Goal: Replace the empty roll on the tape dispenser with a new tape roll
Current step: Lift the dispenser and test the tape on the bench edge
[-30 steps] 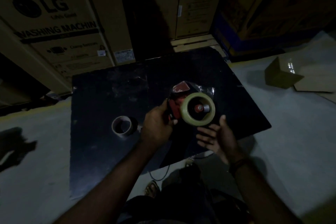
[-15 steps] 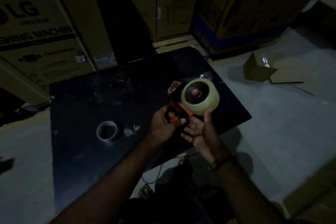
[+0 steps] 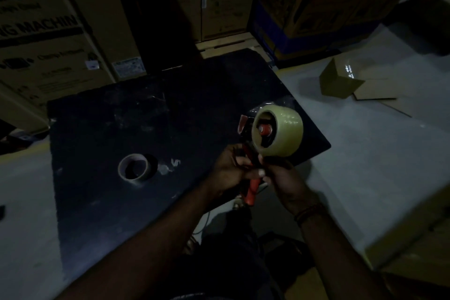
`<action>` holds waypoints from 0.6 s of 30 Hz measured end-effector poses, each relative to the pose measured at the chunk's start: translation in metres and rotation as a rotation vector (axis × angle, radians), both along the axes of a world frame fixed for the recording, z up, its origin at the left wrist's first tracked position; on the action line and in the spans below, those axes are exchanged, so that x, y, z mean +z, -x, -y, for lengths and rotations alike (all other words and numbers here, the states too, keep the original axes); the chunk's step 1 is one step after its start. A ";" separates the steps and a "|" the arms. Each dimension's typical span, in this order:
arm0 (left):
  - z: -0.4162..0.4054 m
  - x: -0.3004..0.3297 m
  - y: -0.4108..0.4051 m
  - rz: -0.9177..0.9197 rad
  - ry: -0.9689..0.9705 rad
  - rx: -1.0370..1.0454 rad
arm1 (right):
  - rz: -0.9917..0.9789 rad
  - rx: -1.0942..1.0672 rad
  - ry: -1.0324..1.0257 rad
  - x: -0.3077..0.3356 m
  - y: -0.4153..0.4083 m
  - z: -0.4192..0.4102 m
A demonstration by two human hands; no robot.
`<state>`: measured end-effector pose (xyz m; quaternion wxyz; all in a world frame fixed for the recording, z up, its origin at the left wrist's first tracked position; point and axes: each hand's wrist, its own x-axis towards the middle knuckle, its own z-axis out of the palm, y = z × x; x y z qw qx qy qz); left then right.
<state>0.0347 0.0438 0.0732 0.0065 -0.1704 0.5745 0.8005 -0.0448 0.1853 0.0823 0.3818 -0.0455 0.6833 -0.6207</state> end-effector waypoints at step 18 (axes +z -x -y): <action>-0.005 -0.019 0.047 0.353 -0.186 0.030 | 0.201 -0.159 -0.057 -0.021 -0.001 -0.075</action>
